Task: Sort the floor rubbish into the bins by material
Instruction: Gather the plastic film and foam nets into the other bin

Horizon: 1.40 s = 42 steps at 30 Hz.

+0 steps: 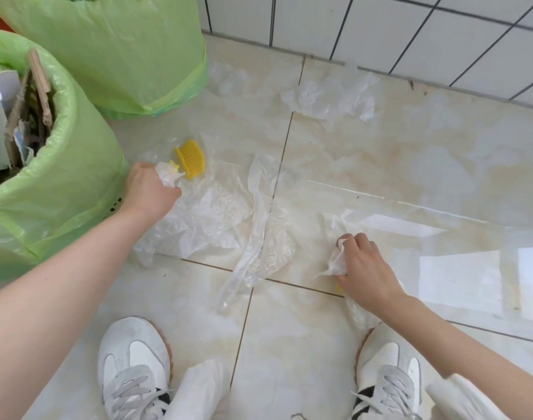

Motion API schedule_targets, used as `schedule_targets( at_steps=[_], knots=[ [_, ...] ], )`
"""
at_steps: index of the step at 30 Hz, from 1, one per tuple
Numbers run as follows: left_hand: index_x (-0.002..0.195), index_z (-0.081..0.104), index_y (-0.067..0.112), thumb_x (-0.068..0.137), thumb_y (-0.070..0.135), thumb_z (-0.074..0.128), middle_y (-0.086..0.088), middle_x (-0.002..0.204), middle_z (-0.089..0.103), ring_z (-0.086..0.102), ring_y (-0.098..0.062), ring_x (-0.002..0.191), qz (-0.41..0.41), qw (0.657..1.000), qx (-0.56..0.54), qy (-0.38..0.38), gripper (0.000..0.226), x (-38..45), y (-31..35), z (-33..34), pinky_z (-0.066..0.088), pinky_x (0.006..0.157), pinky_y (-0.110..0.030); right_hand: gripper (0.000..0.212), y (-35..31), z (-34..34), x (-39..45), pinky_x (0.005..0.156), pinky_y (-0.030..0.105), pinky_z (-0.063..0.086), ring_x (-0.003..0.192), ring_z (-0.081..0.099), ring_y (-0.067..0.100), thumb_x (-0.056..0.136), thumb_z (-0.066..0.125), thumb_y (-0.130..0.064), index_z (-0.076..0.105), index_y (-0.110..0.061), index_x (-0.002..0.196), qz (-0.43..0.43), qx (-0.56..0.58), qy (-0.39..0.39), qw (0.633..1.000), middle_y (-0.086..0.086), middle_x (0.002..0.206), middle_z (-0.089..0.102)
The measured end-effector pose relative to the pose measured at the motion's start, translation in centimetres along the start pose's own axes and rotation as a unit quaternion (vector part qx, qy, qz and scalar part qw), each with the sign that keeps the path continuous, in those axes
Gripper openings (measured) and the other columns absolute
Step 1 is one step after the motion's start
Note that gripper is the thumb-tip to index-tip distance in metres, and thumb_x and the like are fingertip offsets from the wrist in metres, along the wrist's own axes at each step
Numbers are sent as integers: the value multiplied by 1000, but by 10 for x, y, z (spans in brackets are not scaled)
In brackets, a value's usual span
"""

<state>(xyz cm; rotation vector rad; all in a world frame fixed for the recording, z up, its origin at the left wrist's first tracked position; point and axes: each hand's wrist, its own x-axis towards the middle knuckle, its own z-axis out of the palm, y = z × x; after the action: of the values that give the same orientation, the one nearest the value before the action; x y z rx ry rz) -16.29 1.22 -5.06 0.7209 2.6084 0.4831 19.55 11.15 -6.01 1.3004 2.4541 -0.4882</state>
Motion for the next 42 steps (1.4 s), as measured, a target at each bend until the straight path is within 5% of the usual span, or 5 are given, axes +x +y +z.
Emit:
schedule_targets(
  at_steps=[8,16,21,30,42],
  knots=[
    [119,55,-3,80,25,74,-15,138,35,40,-39,121,-24,994,96,-51,52,3,5,27,34,101,-36,63,-1,28,2,65,30,42,100,45,34,68,61,-13,38,-14,127,-7,-70,8,998,14,121,43],
    [89,64,0,79,-6,54,-23,94,63,57,-40,91,74,997,31,22,15,6,24,27,41,75,-36,74,-17,18,16,72,31,49,83,41,22,76,52,2,26,-25,139,-35,-15,-11,999,3,110,40],
    [70,42,9,75,-8,53,-1,57,39,36,-28,59,194,977,9,92,20,-10,56,-6,24,58,-30,66,-14,9,18,71,33,49,81,40,20,78,51,-2,29,-27,134,-51,0,-43,998,-1,110,42],
    [60,40,17,73,1,59,4,51,39,36,-20,51,209,966,-83,129,28,-17,72,-67,28,51,-27,47,-32,-66,24,61,35,53,77,58,21,78,56,-2,50,-25,118,-76,178,59,979,-6,110,50],
    [64,47,15,72,11,58,0,58,51,44,-19,56,242,969,55,-5,14,6,100,-132,35,48,-22,39,-112,-194,68,61,13,46,89,59,11,74,57,-2,63,-23,106,-148,276,132,940,-2,104,62]
  ],
)
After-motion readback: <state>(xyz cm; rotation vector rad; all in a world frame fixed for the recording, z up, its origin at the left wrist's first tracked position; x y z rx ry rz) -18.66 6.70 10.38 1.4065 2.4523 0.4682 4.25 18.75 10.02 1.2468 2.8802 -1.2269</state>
